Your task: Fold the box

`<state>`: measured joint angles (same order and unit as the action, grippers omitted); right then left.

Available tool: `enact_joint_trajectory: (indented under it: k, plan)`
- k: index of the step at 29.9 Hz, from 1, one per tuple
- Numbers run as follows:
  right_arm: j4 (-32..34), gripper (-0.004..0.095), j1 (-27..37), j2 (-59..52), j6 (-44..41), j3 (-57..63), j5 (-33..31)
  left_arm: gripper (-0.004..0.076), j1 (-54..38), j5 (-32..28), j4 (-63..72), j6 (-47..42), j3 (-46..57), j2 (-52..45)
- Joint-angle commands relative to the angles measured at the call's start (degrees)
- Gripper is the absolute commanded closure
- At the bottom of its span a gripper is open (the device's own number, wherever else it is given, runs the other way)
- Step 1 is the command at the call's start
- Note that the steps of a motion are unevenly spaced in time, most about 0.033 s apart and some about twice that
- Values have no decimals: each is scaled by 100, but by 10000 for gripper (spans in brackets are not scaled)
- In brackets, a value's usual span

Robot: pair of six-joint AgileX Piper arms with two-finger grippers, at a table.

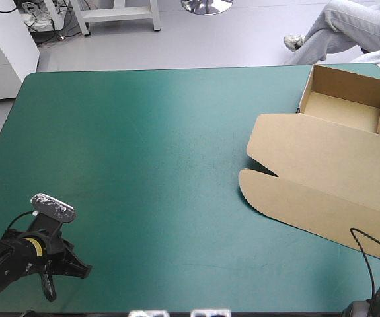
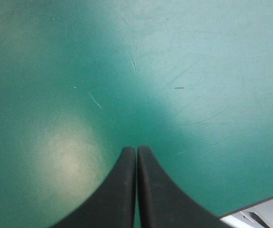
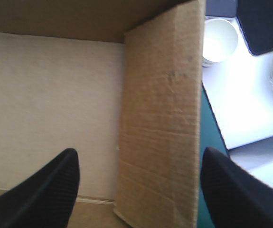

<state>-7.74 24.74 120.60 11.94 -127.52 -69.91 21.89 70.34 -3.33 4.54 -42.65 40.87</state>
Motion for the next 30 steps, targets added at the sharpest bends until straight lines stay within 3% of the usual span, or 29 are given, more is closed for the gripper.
enact_joint_trajectory:
  k: [1, 6, 8, 9, 16, 23, 30]
  plan:
    - [-669, 410, 50, -581, 53, -470, -203, 731, 2, -214, -26, -59, -146, -13]
    - [-1659, 750, -161, -1092, 378, -469, -203, 731, 2, -130, 27, -59, -146, -13]
    - [-1782, 896, -365, -1268, 561, -469, -203, 731, 2, -85, 41, -59, -146, -13]
    - [-1780, 923, -498, -1364, 613, -460, -203, 731, 2, -76, 41, -59, -146, -13]
    - [-1720, 925, -1572, -2031, 636, -7, -203, 731, 2, -63, 238, -63, -146, -13]
    - [-1594, 925, -2756, -3007, 1154, 1635, -193, 731, 2, -245, 499, -63, -146, -13]
    - [-1572, 923, -3493, -4221, 1318, 3381, 61, 731, 2, -631, 490, -63, -146, -13]
